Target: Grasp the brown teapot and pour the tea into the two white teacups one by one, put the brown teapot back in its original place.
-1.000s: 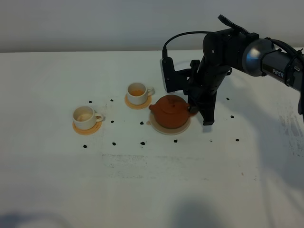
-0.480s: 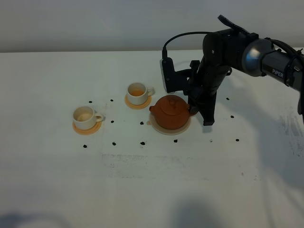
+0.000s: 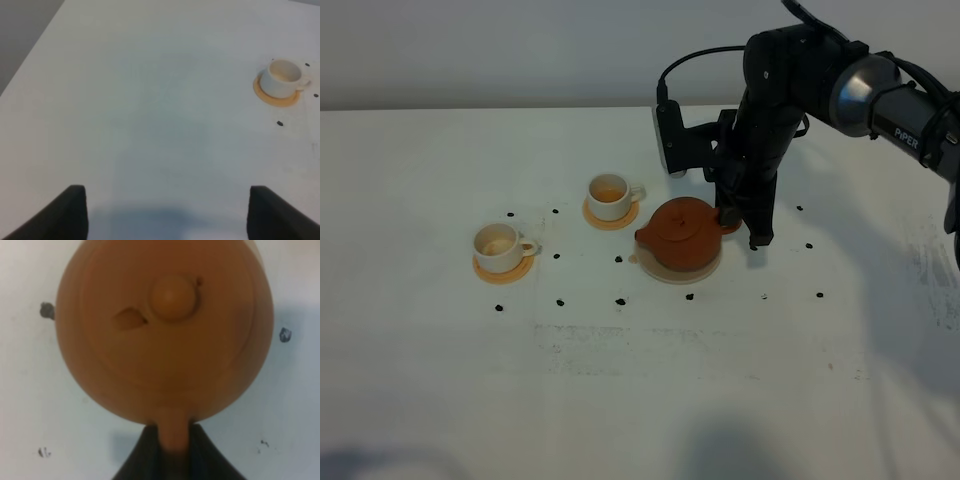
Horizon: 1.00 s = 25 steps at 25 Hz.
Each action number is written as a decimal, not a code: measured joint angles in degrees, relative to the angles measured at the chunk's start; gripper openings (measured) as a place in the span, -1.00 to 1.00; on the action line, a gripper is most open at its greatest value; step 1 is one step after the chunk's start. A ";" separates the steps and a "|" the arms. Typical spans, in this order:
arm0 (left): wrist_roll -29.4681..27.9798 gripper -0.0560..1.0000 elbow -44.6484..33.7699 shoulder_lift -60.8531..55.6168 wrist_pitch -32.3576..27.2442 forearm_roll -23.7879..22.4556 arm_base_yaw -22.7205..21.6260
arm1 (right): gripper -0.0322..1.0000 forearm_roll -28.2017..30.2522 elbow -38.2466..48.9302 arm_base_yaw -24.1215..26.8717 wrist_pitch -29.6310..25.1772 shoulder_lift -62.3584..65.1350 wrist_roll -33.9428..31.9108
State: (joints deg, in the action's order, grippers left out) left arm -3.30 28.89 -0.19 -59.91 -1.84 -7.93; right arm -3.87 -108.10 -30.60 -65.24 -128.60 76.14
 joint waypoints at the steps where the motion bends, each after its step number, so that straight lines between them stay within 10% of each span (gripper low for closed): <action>1: 0.00 0.37 0.00 0.00 0.00 0.00 0.00 | -0.76 -0.05 -0.23 0.00 -0.21 0.00 -0.05; 25: 0.00 0.37 0.00 0.00 0.00 0.00 0.00 | -0.76 -6.99 -6.88 3.97 -1.83 -1.08 -0.05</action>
State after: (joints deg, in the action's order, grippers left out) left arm -3.30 28.89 -0.19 -59.91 -1.84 -7.93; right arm -10.86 -114.98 -26.63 -67.07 -129.68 76.09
